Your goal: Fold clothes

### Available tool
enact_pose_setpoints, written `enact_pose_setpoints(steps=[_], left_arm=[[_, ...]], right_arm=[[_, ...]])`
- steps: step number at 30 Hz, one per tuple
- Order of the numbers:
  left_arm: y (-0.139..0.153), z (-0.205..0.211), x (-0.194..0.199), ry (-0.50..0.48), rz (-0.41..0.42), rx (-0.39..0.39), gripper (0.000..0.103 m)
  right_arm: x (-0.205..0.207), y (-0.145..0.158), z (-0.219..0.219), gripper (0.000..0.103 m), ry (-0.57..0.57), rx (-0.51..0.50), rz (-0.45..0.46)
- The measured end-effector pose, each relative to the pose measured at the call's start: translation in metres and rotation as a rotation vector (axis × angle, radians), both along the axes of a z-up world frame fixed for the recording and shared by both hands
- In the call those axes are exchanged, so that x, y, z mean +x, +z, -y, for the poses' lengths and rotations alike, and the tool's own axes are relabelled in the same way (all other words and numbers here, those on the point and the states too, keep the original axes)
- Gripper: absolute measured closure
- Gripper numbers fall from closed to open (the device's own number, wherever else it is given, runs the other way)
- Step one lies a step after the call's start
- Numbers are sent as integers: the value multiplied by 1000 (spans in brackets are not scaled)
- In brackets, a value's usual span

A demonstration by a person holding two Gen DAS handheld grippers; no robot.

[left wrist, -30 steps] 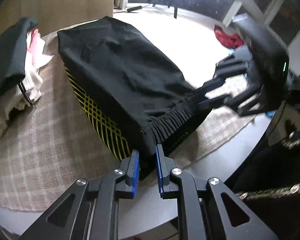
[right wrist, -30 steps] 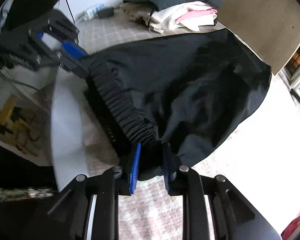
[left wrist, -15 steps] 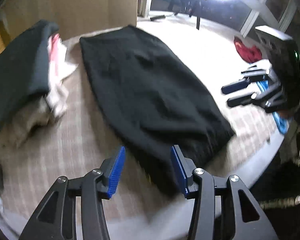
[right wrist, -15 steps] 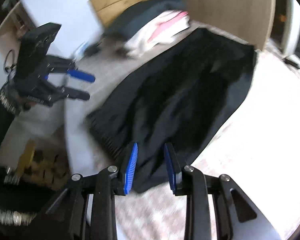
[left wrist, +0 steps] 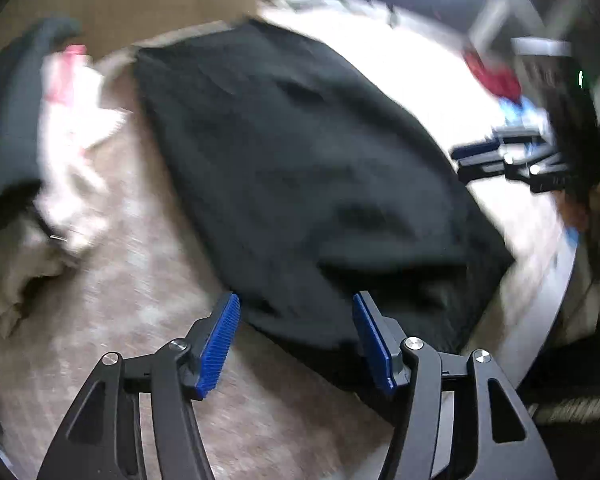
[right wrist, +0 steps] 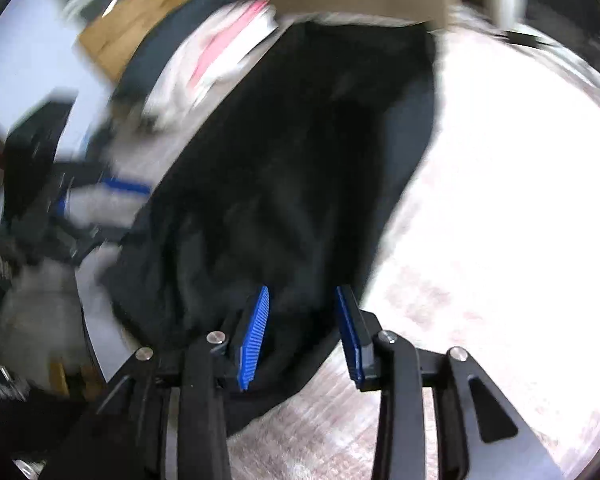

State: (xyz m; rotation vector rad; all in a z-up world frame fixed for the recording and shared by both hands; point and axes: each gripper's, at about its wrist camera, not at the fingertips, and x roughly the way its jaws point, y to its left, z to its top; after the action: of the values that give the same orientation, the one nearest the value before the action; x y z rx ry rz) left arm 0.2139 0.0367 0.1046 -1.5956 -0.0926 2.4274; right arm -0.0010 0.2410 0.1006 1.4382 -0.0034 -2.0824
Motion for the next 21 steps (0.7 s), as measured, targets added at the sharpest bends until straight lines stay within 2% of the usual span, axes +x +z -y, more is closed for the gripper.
enact_pose_setpoints(steps=[2, 4, 7, 11, 17, 21], left_arm=[[3, 17, -17, 64, -31, -6, 45], [1, 27, -34, 100, -38, -26, 45], [-10, 34, -56, 127, -22, -31, 45], [-22, 42, -71, 129, 9, 28, 47], [-25, 34, -71, 98, 25, 41, 49], [-27, 29, -75, 95, 19, 34, 49]], right_arm=[[-19, 6, -10, 49, -102, -34, -16], [-38, 4, -11, 45, -147, -56, -29], [-63, -7, -4, 45, -172, -17, -11], [-82, -15, -2, 46, -214, 31, -4], [-92, -22, -15, 46, -189, -7, 21], [-95, -29, -4, 47, -144, -36, 41]])
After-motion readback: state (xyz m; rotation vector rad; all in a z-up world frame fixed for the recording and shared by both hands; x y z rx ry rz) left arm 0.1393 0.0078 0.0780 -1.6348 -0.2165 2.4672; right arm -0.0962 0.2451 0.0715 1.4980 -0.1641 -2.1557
